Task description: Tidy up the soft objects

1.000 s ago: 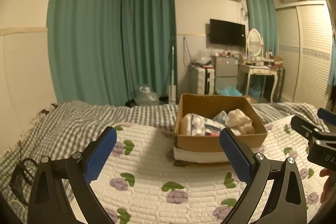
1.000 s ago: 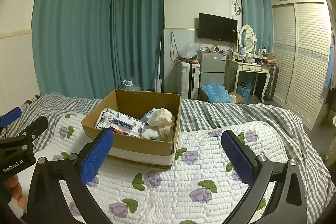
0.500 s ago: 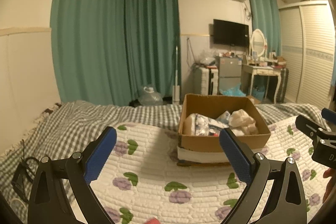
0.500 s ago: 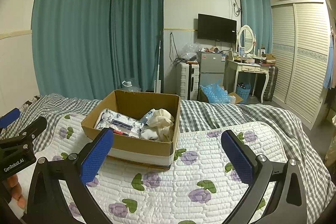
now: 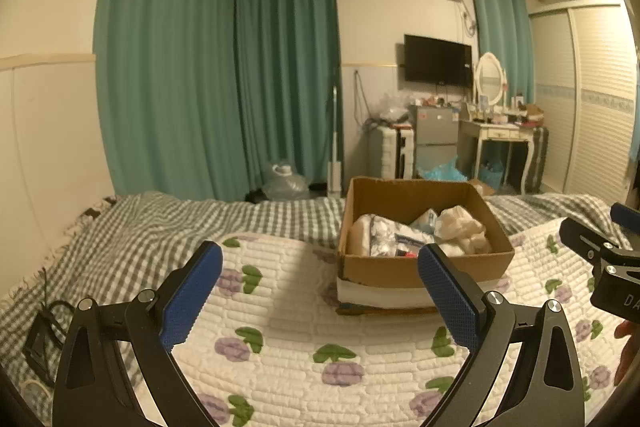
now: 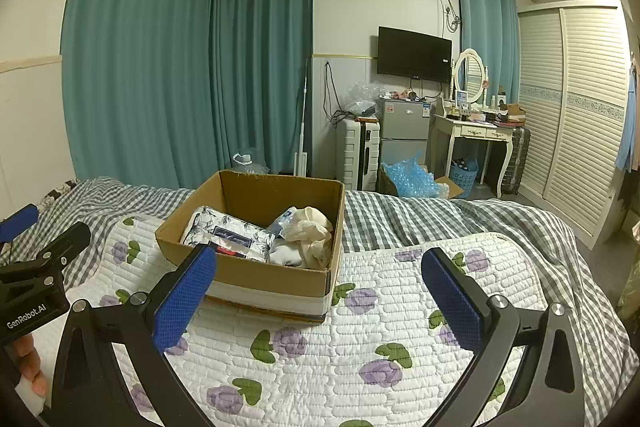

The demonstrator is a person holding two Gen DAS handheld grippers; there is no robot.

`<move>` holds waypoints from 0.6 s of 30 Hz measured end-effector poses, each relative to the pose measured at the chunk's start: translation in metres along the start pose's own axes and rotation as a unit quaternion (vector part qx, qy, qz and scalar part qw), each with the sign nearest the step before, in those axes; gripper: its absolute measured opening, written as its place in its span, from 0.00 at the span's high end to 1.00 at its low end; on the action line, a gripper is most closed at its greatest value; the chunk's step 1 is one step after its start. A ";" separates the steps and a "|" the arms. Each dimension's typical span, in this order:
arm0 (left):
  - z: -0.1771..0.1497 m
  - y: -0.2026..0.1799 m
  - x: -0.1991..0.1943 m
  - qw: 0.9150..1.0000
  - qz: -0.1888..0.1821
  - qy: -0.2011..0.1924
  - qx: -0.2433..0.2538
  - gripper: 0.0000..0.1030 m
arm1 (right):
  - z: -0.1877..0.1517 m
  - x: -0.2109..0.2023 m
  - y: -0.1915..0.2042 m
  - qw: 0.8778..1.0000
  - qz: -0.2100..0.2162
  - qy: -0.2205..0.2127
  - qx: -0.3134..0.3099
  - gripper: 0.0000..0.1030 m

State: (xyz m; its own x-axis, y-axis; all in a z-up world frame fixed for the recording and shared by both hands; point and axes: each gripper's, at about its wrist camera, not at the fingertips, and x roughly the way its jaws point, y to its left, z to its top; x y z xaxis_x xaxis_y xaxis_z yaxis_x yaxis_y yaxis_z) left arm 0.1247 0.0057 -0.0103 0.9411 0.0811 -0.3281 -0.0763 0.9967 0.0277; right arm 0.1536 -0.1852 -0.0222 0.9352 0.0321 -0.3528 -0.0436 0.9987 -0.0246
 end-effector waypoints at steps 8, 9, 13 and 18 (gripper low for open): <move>-0.001 0.000 0.000 1.000 0.004 -0.003 0.005 0.03 | -0.001 0.001 0.000 1.000 -0.001 0.002 -0.001 0.00; 0.000 0.000 0.000 1.000 0.004 -0.003 0.004 0.03 | -0.002 0.001 0.000 1.000 -0.001 0.002 -0.001 0.00; -0.001 0.000 0.000 1.000 0.003 -0.002 0.004 0.03 | -0.002 0.001 0.000 1.000 -0.001 0.003 -0.002 0.00; -0.001 0.000 -0.001 1.000 0.000 -0.001 0.002 0.03 | -0.003 0.002 0.000 1.000 0.000 0.004 -0.003 0.00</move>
